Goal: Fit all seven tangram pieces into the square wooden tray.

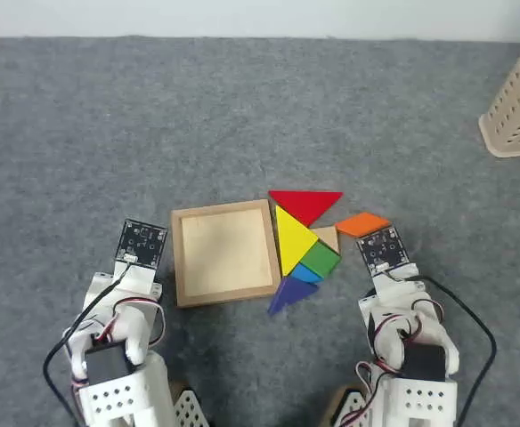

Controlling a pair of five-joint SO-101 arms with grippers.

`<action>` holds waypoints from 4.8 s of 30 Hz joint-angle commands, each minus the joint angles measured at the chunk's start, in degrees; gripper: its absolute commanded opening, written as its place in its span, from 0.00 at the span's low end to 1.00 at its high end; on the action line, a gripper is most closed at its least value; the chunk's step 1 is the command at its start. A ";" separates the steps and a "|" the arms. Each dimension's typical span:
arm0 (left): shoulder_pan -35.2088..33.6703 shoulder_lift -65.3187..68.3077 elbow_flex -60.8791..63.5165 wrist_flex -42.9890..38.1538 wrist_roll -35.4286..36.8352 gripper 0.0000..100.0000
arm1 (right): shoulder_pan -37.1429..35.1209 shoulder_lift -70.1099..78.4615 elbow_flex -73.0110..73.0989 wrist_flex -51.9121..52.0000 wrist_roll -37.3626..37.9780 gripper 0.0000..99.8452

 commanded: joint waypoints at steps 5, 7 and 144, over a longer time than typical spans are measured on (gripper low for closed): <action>0.00 -1.32 -0.75 0.18 0.44 0.12 | -1.63 -1.19 1.05 -0.66 0.97 0.01; 0.00 -1.32 -0.75 0.18 0.44 0.12 | -3.03 -1.19 1.05 -1.27 1.05 0.01; -0.09 -1.32 -0.75 0.18 0.44 0.12 | -14.90 138.15 -109.10 -2.07 26.29 0.30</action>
